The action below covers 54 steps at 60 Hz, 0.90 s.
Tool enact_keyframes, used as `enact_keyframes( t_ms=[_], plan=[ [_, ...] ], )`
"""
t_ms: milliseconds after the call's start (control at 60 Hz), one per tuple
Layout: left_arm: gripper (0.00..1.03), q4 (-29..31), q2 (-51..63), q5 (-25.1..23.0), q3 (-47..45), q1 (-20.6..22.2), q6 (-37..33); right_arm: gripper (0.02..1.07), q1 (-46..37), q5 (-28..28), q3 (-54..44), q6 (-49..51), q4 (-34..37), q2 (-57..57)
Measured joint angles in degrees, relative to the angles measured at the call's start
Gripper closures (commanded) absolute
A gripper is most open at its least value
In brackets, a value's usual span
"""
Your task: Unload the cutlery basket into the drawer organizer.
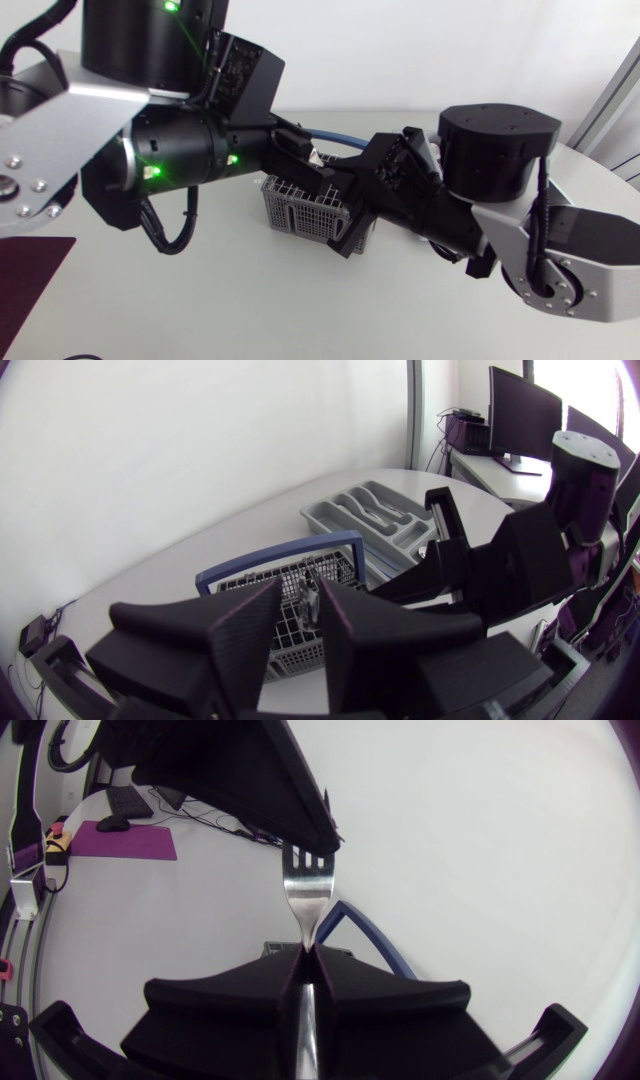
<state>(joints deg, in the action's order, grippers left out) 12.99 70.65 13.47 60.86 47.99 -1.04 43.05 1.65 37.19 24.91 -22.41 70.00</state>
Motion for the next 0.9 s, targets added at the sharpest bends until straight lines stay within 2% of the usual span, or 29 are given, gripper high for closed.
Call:
enact_keyframes(
  t_ms=[17,33,67,250,400,517,700,900],
  plan=[
    [0.16,0.00,-0.02,0.00,0.13,-0.13,0.00,1.01,0.04,0.00,0.00,0.00,0.02,-0.02],
    [0.09,0.00,-0.07,0.02,0.26,-0.24,0.00,1.01,0.04,0.00,0.00,0.00,0.09,-0.02],
    [0.05,-0.04,-0.22,0.00,0.44,-0.50,0.00,1.01,0.04,0.00,0.00,0.20,0.44,-0.09],
    [0.05,-2.01,-2.93,0.00,0.59,-3.06,-0.04,1.01,-2.60,2.12,-1.62,1.38,5.46,-3.34],
    [0.05,-4.17,-5.11,0.04,0.59,-5.27,-0.74,1.01,-14.36,6.56,-2.80,2.58,12.07,-9.16],
    [0.05,-5.07,-5.14,0.20,0.55,-6.03,-2.34,1.01,-24.70,9.75,-2.80,2.95,14.12,-10.21],
    [0.05,-7.13,-5.14,1.42,-1.90,-6.05,-5.51,1.01,-38.82,11.89,-0.37,3.82,14.12,-2.51],
    [0.05,-8.68,-5.14,1.79,-4.94,-6.05,-8.07,1.01,-47.41,11.37,7.85,3.37,12.31,11.30]
  ],
)
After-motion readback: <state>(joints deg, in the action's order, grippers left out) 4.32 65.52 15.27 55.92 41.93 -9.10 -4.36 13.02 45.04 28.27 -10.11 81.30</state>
